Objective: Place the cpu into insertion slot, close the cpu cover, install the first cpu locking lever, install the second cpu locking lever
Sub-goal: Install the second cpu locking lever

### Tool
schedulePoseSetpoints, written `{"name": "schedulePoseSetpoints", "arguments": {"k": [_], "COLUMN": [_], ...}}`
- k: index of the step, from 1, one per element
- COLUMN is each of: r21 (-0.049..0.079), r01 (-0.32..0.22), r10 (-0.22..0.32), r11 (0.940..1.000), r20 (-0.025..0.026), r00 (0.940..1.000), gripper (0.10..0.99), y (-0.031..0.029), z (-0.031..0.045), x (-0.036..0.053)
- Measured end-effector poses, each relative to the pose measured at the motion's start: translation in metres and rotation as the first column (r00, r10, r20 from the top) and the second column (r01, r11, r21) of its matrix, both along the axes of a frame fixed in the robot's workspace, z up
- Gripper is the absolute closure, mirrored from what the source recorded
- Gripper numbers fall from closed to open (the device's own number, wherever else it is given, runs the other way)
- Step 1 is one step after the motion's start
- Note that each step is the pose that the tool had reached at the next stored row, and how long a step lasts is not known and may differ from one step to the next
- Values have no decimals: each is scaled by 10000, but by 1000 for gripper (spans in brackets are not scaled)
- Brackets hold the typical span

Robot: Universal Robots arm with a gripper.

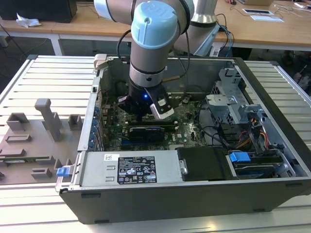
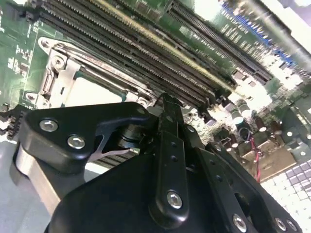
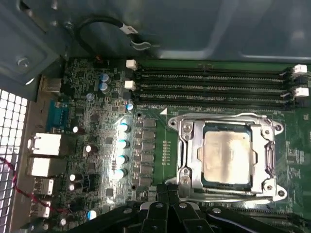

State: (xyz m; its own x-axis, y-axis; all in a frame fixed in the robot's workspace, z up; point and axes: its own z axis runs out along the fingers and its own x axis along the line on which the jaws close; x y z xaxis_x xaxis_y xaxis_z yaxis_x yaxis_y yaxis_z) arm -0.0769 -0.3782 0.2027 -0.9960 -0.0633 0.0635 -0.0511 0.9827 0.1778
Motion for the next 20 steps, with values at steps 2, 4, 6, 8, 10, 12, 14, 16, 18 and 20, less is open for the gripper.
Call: {"name": "schedulePoseSetpoints", "arguments": {"k": [2,4,6,8,10,12,14,16,18,20], "r21": [5,23,59,70,73,72,74,75,62,-215], "r01": [-127,-148,-155,-162,-160,-160,-158,-157,-156,-154], "r10": [127,148,155,162,160,160,159,160,159,143], "r11": [9999,9999,9999,9998,9998,9998,9998,9998,9999,9997], "r20": [1,6,12,18,14,-44,-128,-297,-522,-536], "r00": [9999,9999,9999,9999,9999,9999,9998,9994,9985,9985], "gripper": [980,980,980,980,980,980,980,980,980,980], "y": [79,35,20,25,37,53,69,89,129,194], "z": [-42,-43,-43,99,151,151,144,124,95,95], "x": [1,-3,-4,-3,31,128,217,360,588,640]}}
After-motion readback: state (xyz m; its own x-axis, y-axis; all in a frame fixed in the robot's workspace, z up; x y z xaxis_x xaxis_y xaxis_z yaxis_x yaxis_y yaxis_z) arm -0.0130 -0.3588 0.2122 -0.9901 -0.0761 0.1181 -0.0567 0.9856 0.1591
